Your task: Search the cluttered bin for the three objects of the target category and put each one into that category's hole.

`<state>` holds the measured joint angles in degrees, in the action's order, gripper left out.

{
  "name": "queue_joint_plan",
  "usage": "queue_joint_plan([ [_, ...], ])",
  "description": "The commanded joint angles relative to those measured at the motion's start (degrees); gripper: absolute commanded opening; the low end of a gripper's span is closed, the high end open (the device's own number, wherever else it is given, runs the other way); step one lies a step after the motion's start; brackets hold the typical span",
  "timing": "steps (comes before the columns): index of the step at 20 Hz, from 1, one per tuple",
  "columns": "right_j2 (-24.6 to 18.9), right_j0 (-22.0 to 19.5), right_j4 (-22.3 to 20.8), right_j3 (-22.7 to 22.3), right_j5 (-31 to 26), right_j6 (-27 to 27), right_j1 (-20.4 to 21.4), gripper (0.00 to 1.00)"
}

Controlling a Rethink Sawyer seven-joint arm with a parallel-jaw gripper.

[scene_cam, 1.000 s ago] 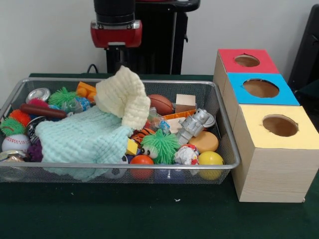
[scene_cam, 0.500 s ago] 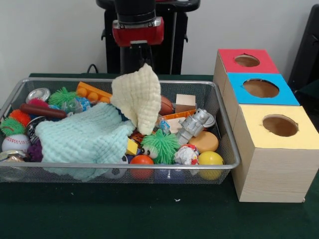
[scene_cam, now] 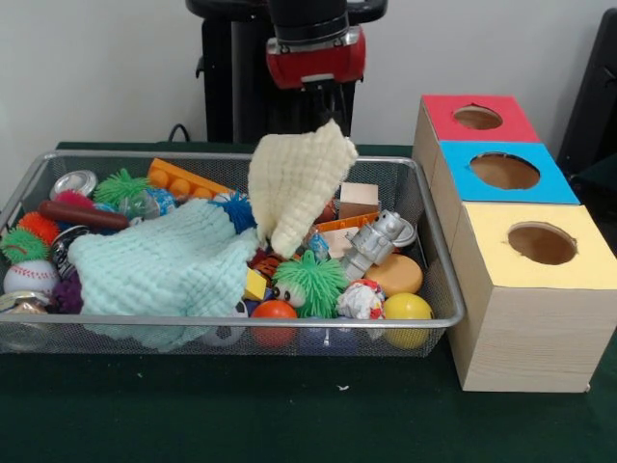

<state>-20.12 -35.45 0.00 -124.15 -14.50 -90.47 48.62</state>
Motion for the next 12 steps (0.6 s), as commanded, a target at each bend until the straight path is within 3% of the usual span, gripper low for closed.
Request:
queue_joint_plan([
  [1, -4.71, 2.90, 6.32, -5.37, 3.97, -17.64, 2.21, 0.00],
  [12, -2.72, 8.93, 13.96, -7.23, 1.66, -18.25, 7.68, 0.00],
])
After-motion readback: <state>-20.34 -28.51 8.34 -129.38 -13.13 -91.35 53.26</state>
